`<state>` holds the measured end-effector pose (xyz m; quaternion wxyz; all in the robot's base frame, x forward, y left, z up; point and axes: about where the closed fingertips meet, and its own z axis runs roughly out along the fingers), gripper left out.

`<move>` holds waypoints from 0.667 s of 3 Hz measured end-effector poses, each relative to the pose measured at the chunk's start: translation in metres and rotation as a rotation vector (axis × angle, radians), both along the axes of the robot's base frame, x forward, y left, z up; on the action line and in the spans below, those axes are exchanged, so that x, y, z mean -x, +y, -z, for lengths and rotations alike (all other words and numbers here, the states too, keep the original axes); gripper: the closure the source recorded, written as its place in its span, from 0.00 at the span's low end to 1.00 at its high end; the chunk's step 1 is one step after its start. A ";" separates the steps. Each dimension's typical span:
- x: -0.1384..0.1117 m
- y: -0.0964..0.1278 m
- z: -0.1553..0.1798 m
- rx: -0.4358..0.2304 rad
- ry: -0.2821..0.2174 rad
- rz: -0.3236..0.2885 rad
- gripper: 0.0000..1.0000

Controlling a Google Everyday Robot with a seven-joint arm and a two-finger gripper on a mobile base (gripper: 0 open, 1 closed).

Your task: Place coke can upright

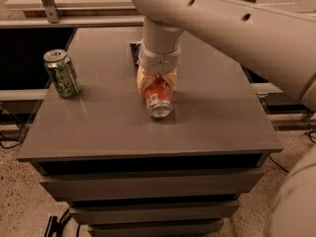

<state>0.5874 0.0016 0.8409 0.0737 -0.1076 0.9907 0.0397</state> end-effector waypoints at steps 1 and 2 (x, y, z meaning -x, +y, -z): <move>0.004 -0.005 -0.008 -0.132 -0.048 -0.087 1.00; 0.007 -0.007 -0.022 -0.242 -0.126 -0.189 1.00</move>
Offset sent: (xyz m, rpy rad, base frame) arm -0.0124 -0.0128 0.0428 0.3760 -0.2280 0.3311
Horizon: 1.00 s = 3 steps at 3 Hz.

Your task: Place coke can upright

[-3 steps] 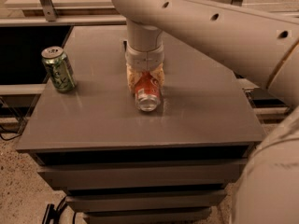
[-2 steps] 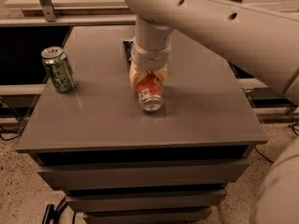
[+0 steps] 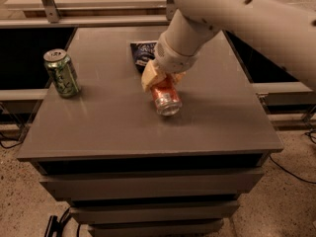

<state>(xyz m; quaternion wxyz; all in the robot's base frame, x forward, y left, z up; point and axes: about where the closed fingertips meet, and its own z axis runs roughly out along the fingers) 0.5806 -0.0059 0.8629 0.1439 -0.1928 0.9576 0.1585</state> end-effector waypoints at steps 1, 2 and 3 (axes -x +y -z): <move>0.003 -0.002 -0.014 -0.123 -0.090 -0.080 1.00; 0.001 -0.001 -0.024 -0.295 -0.177 -0.118 1.00; 0.009 -0.016 -0.036 -0.343 -0.223 -0.135 1.00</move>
Offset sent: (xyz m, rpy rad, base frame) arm -0.0090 -0.0162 0.0528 0.4917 -0.4964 0.4518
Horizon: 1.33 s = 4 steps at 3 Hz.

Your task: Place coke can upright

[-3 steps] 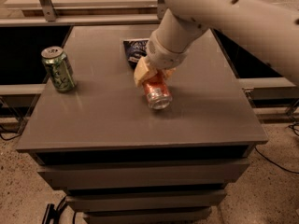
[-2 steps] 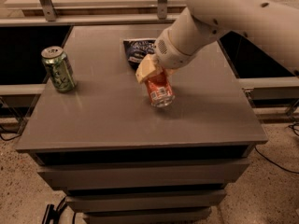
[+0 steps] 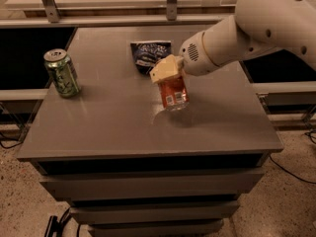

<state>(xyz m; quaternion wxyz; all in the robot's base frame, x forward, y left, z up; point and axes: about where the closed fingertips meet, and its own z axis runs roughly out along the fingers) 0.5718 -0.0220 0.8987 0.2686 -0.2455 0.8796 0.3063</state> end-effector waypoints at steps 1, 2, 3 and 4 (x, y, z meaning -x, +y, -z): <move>0.000 -0.001 0.001 0.008 0.000 0.000 1.00; -0.011 -0.006 0.003 -0.005 -0.060 0.023 1.00; -0.033 -0.011 -0.002 -0.047 -0.197 0.032 1.00; -0.047 -0.014 -0.012 -0.074 -0.348 0.002 1.00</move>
Offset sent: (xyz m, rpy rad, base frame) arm 0.0373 -0.0225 -0.0086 0.0370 -0.1951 -0.0846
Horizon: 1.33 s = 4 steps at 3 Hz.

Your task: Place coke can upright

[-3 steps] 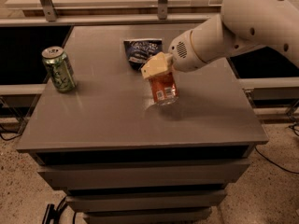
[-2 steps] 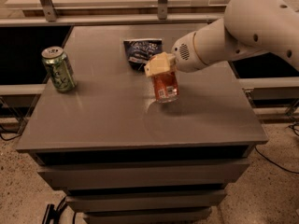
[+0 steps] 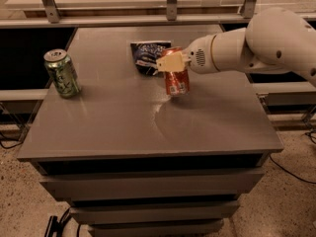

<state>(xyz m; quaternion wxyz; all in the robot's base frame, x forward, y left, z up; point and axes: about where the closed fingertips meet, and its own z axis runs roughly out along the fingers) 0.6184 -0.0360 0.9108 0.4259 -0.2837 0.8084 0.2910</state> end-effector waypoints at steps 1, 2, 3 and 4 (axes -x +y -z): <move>-0.003 -0.002 -0.015 -0.008 -0.144 -0.055 1.00; 0.000 -0.003 -0.025 -0.009 -0.267 -0.119 1.00; 0.010 -0.003 -0.031 -0.025 -0.387 -0.195 1.00; 0.018 0.001 -0.030 -0.037 -0.455 -0.240 1.00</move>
Offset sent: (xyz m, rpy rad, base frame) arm -0.0083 -0.0100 0.0389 -0.0055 -0.4612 0.2169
